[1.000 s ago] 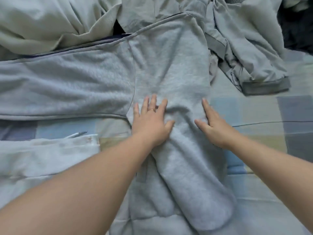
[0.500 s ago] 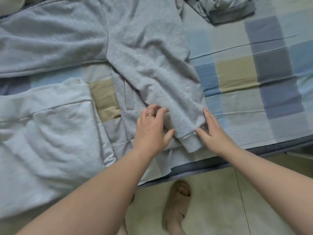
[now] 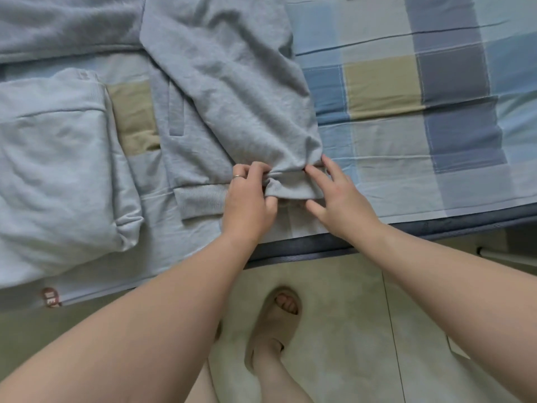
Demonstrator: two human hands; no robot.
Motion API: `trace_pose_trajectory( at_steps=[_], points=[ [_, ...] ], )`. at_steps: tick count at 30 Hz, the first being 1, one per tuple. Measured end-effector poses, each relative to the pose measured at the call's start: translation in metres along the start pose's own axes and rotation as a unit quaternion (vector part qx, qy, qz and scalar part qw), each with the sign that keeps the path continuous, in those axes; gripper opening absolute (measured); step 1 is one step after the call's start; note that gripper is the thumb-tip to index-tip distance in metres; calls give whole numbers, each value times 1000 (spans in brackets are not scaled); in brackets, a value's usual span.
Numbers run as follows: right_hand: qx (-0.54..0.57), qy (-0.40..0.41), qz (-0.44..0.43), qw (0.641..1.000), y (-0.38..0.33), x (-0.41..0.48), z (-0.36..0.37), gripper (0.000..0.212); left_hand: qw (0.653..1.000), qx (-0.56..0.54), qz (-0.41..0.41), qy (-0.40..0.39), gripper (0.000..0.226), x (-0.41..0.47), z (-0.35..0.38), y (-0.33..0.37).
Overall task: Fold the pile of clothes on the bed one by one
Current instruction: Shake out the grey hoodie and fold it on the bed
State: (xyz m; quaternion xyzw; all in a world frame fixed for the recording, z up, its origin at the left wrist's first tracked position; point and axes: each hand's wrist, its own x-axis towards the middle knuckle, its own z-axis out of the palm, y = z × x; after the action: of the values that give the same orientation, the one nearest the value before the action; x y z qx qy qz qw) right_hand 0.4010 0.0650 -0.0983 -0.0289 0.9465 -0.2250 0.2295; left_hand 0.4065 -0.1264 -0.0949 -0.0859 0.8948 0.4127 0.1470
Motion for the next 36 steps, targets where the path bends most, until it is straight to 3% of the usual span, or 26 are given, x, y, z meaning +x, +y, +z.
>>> trace_pose_trajectory(
  at_steps=[5, 10, 16, 19, 22, 25, 29, 32, 36],
  points=[
    [-11, 103, -37, 994, -22, -1, -17, 26, 997, -15, 60, 48, 41, -10, -22, 16],
    [65, 134, -124, 981, -37, -13, -50, 17, 989, 15, 57, 137, 34, -17, -48, 33],
    [128, 135, -183, 965, -62, -14, -76, 14, 987, 75, -94, 106, 38, -20, -57, 49],
    [125, 133, -182, 966, -68, -12, -77, 15, 984, 43, -139, 102, 24, -21, -58, 47],
    [102, 139, -184, 968, -65, -11, -76, 13, 986, 48, -74, 138, 20, -22, -71, 38],
    [54, 124, -183, 974, -56, -13, -70, 10, 980, 117, 54, 150, 25, -22, -99, 24],
    [-47, 88, -202, 974, -61, -18, -47, 14, 929, 250, 220, 164, 21, -36, -129, -4],
    [-97, 74, -203, 972, -73, -18, -26, 12, 911, 334, 199, 138, 25, -51, -131, -27],
    [-139, -3, -167, 976, -86, -9, -4, 9, 905, 421, 45, -30, 32, -52, -119, -50]
  ],
)
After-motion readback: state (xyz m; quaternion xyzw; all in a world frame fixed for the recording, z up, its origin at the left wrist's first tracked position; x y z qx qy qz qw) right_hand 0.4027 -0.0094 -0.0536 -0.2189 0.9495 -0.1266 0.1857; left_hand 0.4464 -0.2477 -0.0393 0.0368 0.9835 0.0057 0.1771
